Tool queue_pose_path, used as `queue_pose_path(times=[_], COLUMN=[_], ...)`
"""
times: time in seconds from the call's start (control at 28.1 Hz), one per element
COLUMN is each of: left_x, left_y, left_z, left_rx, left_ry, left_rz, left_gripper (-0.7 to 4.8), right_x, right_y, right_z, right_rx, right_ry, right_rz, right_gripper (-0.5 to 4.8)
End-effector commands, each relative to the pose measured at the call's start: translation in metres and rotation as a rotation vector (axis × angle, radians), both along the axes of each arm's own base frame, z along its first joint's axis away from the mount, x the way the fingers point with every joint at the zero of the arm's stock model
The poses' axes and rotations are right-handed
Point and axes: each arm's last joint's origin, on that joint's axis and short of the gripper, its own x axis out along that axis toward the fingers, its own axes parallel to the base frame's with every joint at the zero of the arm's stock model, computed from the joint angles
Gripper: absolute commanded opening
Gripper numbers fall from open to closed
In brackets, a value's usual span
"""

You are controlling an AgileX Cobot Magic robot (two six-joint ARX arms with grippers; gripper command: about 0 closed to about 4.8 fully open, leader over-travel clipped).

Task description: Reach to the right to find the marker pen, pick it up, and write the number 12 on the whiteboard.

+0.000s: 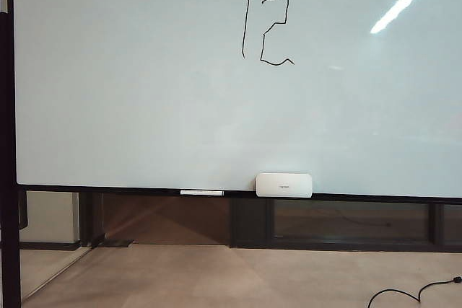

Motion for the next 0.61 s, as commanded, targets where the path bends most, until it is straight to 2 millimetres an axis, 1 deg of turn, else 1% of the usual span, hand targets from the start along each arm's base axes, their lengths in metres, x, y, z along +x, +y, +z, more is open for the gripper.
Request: queue_pose_path(times=[0.04, 0.21, 0.36, 0.61], left_x=[0.005, 0.01, 0.014, 0.019], left_y=[0.001, 0.001, 0.0, 0.0], left_z=[-0.006, -0.013, -0.023, -0.038], left_rx=[0.004, 0.045, 0.093, 0.132], left_ry=[-0.016, -0.068, -0.082, -0.07], left_rz=[-0.001, -0.03, -0.07, -0.093], left_gripper=[-0.05, -0.05, -0.05, -0.05], right_x=[0.005, 0.011, 0.015, 0.016], right_y=[0.001, 0.004, 0.007, 0.008], right_z=[-0.009, -0.027, -0.038, -0.041], right_rx=[0.004, -0.005, -0.026, -0.086], right_ry=[0.002, 0.021, 0.003, -0.013], right_rz=[-0.011, 0.01, 0.043, 0.082], right_gripper=[-0.06, -0.06, -0.06, -0.06])
